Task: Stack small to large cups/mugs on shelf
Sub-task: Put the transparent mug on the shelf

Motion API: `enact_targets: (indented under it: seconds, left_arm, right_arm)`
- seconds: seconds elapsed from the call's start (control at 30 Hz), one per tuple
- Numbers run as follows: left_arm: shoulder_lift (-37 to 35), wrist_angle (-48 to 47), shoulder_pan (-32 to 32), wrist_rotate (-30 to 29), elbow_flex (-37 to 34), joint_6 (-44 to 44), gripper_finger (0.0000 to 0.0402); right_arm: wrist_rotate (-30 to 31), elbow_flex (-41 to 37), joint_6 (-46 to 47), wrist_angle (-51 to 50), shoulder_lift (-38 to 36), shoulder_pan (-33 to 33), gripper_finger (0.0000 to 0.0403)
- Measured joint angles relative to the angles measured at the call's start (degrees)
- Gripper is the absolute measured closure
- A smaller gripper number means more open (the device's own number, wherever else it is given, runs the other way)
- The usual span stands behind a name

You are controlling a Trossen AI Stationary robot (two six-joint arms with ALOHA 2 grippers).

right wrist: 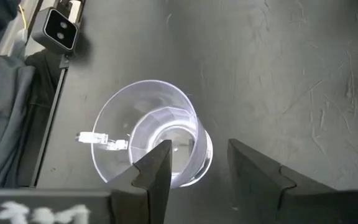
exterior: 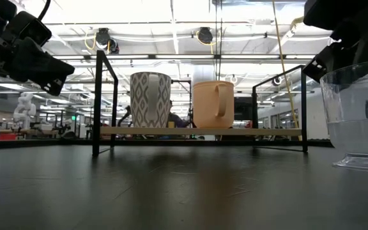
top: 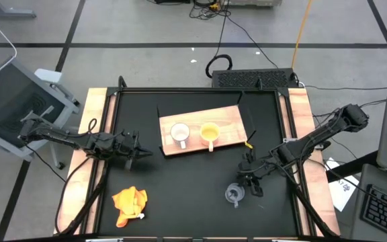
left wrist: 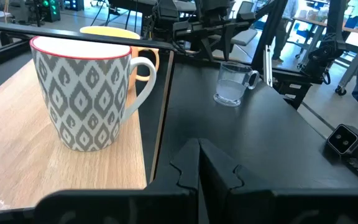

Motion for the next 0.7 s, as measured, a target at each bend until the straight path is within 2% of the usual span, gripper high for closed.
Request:
enact_targets:
  seconds: [0.4,0.7]
  left_arm:
    - [-0.01,-0.86,0.0,0.01,0.0,-0.04,0.0392]
    - [0.01,-0.8,0.0,-0.01,0.0,-0.46,0.0392]
  right_arm:
    - [-0.97,0.0,1.84,0.51,0.16,2.42,0.0255]
    - [-1.0,0.0,1.41,1.33,5.52,2.38,0.0255]
